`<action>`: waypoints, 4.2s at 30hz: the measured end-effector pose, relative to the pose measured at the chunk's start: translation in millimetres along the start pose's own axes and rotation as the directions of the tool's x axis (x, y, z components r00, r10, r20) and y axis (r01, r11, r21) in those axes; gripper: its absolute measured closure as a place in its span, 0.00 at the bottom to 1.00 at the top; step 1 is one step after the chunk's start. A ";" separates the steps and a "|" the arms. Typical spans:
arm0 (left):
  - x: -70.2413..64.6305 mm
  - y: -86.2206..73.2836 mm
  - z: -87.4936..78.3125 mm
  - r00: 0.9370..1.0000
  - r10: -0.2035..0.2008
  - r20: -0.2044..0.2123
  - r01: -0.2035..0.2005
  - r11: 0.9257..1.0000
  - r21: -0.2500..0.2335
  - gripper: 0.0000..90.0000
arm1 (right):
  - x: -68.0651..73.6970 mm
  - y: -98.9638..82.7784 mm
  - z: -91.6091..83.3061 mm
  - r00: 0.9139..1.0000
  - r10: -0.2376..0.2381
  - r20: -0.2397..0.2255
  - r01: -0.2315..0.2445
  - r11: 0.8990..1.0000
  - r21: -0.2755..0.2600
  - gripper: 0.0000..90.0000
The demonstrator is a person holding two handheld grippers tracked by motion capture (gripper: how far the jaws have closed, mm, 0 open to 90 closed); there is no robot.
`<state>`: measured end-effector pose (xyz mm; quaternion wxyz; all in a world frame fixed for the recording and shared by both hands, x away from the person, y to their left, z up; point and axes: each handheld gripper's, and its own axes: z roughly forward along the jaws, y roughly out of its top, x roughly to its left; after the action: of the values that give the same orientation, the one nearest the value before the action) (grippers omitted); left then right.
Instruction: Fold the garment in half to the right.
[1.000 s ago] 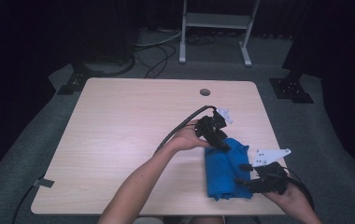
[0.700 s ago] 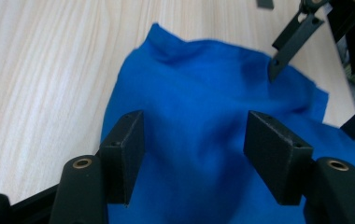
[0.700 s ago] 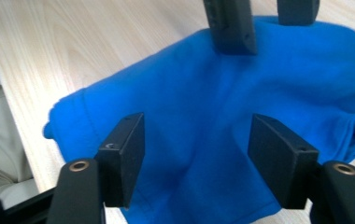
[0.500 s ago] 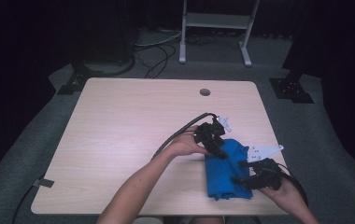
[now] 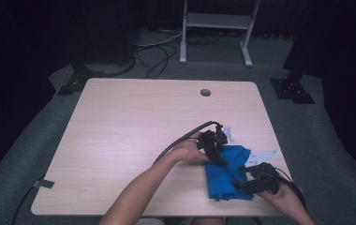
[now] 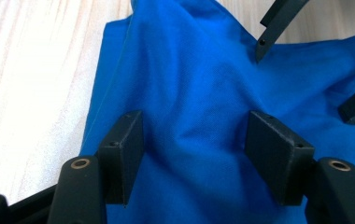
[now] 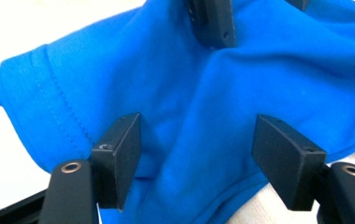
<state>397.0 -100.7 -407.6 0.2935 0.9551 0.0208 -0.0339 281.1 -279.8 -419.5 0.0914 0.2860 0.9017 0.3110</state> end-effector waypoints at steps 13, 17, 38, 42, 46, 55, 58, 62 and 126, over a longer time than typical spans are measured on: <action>-5.7 -4.7 8.0 0.999 0.037 -0.026 -0.037 0.999 0.007 0.41 | -1.3 -3.7 5.6 1.000 0.003 -0.006 -0.003 1.000 0.014 0.35; -5.4 -3.2 1.5 0.999 0.026 -0.025 -0.026 1.000 -0.009 0.40 | -1.7 -1.3 0.9 1.000 0.011 -0.005 -0.011 1.000 0.000 0.32; -40.7 -11.2 -8.6 0.997 0.079 -0.022 -0.079 0.997 -0.004 0.36 | -4.8 5.3 2.5 1.000 -0.006 0.030 0.004 0.999 0.047 0.30; -41.4 -13.7 -2.1 0.996 0.088 -0.028 -0.087 0.996 0.016 0.35 | -3.7 3.4 6.9 1.000 -0.007 0.031 0.005 0.998 0.061 0.30; -41.1 -15.2 -1.9 0.996 0.084 -0.028 -0.084 0.996 0.016 0.35 | -3.6 2.3 8.1 1.000 -0.006 0.031 0.004 0.998 0.055 0.30; -40.1 -20.6 -6.1 0.996 0.087 -0.026 -0.086 0.996 0.032 0.35 | 0.2 4.1 10.9 1.000 -0.006 0.025 0.005 0.999 0.043 0.29; -39.1 -25.1 -9.5 0.997 0.079 -0.026 -0.078 0.996 0.033 0.35 | 2.6 7.5 13.4 1.000 -0.004 0.021 0.003 0.999 0.044 0.29; -37.6 -33.9 -15.8 0.997 0.067 -0.028 -0.066 0.997 0.033 0.35 | 6.5 14.3 18.7 1.000 -0.007 0.019 0.006 0.999 0.043 0.29; -27.0 -102.4 -74.6 0.993 -0.063 -0.095 0.064 0.998 0.016 0.29 | 39.2 75.2 63.5 1.000 -0.023 -0.006 0.023 0.999 0.023 0.18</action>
<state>367.8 25.3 -401.3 0.2820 0.9572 0.0648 0.0020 305.3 -176.8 -423.0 0.0891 0.2760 0.9087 0.3002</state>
